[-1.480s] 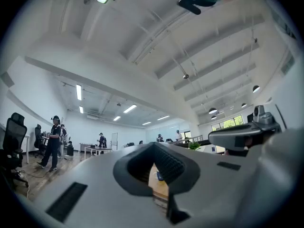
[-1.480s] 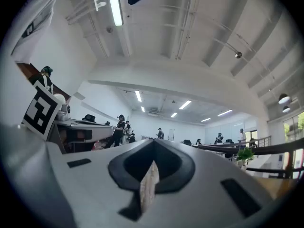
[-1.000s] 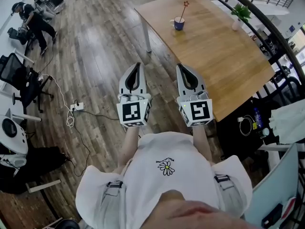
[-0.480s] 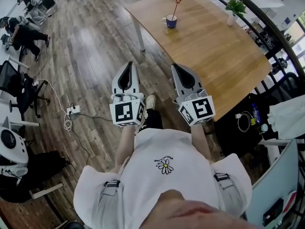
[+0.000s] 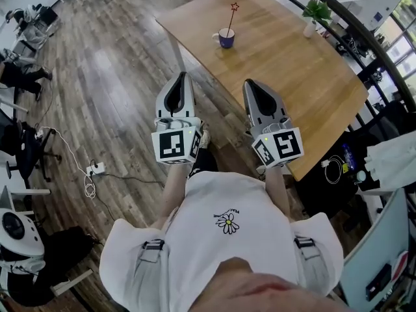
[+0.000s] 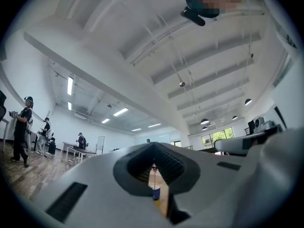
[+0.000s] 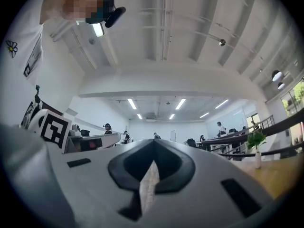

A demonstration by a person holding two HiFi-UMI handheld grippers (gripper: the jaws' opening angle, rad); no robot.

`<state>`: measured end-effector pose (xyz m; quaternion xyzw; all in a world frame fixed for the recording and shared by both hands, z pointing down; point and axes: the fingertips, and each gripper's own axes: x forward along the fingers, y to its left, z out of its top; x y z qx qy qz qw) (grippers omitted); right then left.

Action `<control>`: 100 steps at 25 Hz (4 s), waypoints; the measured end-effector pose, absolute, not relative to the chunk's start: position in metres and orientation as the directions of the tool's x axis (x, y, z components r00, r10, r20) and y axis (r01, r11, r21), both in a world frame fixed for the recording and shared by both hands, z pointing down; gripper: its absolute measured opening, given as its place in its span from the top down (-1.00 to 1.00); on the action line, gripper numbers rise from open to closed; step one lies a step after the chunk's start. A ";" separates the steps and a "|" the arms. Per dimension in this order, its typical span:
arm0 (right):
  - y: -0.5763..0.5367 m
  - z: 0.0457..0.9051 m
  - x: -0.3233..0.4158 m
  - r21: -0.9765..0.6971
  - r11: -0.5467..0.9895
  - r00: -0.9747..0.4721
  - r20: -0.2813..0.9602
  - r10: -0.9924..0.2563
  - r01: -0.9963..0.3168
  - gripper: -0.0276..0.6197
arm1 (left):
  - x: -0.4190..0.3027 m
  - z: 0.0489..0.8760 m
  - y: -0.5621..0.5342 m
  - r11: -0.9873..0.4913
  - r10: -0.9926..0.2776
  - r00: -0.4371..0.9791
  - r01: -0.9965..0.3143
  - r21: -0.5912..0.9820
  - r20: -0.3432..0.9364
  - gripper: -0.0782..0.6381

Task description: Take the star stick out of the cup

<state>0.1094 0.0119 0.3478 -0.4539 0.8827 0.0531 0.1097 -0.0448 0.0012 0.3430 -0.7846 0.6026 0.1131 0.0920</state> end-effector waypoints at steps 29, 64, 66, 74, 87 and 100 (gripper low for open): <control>-0.323 0.336 -0.011 -0.056 0.506 -0.492 -0.163 -0.855 -0.861 0.89 | -0.149 0.334 -0.342 -0.349 -0.917 0.329 -0.936 0.054 -0.225 0.74; -0.452 0.515 0.119 -0.267 0.263 -0.353 0.389 -0.851 -0.927 0.34 | -0.115 0.352 -0.345 -0.328 -0.933 0.326 -0.945 -0.010 -0.150 0.74; -0.461 0.532 0.122 -0.307 0.244 -0.359 0.411 -0.838 -0.920 0.36 | -0.115 0.355 -0.347 -0.324 -0.936 0.322 -0.946 -0.014 -0.142 0.74; -0.478 0.595 0.121 -0.408 0.162 -0.369 0.502 -0.782 -0.898 0.43 | -0.125 0.366 -0.349 -0.293 -0.950 0.294 -0.956 -0.028 -0.102 0.74; -0.478 0.601 0.121 -0.404 0.147 -0.352 0.499 -0.792 -0.903 0.85 | -0.135 0.370 -0.356 -0.268 -0.959 0.269 -0.963 -0.033 -0.091 0.74; -0.479 0.498 0.117 -0.289 0.245 -0.321 0.254 -0.912 -0.926 0.86 | -0.140 0.366 -0.354 -0.263 -0.959 0.264 -0.965 -0.019 -0.106 0.74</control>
